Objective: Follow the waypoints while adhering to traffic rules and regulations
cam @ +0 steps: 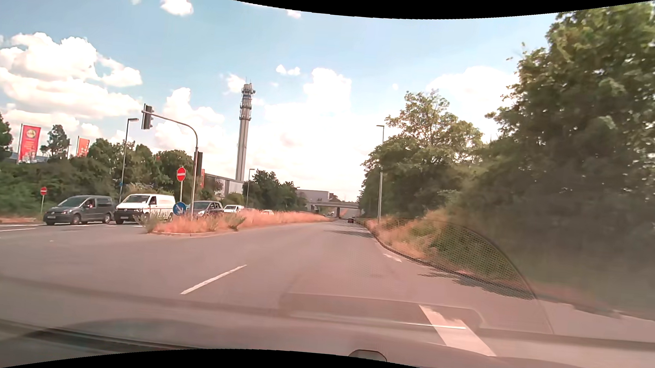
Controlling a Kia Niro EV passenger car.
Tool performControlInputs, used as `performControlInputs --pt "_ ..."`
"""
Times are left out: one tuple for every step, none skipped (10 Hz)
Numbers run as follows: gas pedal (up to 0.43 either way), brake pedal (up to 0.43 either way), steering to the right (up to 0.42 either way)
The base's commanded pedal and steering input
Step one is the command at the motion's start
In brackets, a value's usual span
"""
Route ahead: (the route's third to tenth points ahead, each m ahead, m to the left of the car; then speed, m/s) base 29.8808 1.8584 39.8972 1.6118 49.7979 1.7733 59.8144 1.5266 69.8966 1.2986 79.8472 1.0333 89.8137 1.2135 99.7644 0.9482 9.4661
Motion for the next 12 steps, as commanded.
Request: performControlInputs --pt "0.220 0.000 -0.002" --pt "0.220 0.000 -0.001" --pt "0.209 0.000 -0.002" --pt "0.197 0.000 -0.002" --pt "0.197 0.000 -0.002" --pt "0.189 0.000 -0.002" --pt "0.169 0.000 -0.002" --pt "0.157 0.000 -0.001" --pt "0.130 0.000 -0.001" --pt "0.110 0.000 0.000" --pt "0.098 0.000 0.001" --pt "0.087 0.000 0.002"
